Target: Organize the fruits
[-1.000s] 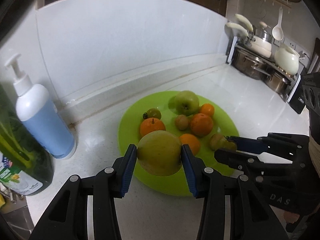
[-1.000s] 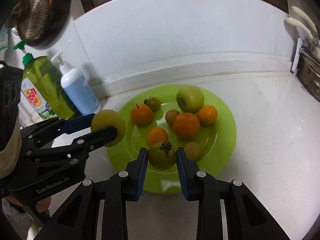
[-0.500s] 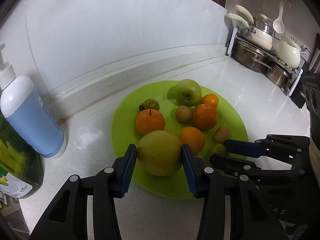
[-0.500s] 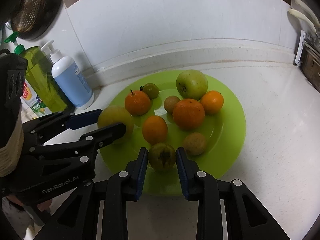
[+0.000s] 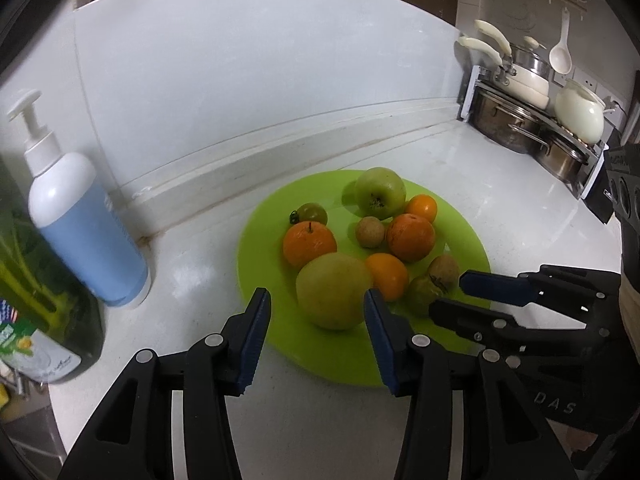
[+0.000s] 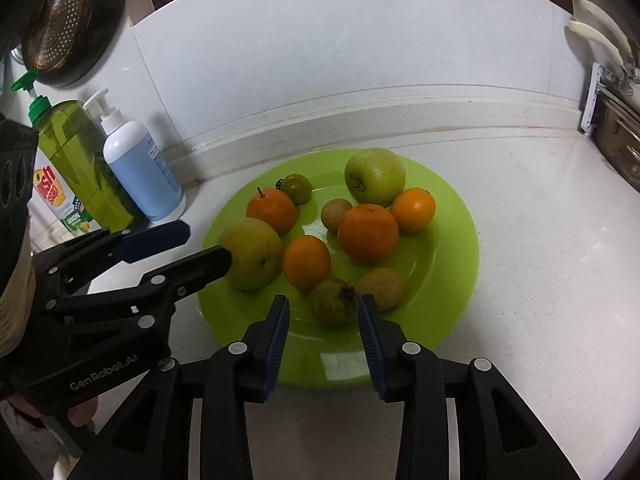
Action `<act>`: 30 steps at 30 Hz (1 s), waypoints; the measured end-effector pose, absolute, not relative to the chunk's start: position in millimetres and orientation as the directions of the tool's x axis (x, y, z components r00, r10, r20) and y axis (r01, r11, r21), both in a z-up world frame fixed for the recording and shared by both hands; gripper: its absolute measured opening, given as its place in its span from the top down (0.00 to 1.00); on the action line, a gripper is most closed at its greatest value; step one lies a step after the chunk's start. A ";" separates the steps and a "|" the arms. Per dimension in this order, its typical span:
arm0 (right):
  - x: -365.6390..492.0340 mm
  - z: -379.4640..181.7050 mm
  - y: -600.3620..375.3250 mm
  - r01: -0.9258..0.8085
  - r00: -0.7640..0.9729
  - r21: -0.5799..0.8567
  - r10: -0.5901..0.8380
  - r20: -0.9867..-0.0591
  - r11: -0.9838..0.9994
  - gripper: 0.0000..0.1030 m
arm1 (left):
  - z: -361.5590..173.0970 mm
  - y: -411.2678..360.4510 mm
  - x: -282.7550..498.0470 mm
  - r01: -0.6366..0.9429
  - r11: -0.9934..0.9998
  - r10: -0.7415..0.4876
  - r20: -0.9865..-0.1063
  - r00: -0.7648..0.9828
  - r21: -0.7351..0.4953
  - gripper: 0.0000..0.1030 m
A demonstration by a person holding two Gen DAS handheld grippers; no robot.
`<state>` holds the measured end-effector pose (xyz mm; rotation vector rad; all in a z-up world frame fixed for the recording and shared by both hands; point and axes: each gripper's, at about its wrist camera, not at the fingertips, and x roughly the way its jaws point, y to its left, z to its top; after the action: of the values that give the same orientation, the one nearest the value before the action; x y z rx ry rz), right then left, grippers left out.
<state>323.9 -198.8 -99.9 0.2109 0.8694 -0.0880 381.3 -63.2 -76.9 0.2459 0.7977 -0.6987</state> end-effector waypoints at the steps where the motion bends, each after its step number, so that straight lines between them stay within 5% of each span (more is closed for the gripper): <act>1: 323.0 -98.9 -198.9 0.162 0.645 0.147 0.008 -0.764 0.976 0.64 | -75.7 -61.3 379.0 0.651 0.758 -0.476 -0.725 0.497 -0.051 0.52; 23: 216.4 -20.8 -200.8 0.142 0.768 0.054 -0.075 -0.636 0.988 0.38 | -4.0 -23.6 263.7 0.462 0.885 -0.353 -0.573 0.740 0.051 0.06; 30: 180.8 -9.1 -203.7 0.104 0.798 0.048 -0.055 -0.600 0.993 0.32 | 4.9 -15.4 220.1 0.384 0.922 -0.295 -0.559 0.775 0.045 0.02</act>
<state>180.8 -203.7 -9.1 0.0804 0.6412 -0.0854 220.1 -15.4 4.9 0.1596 0.5769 -0.3690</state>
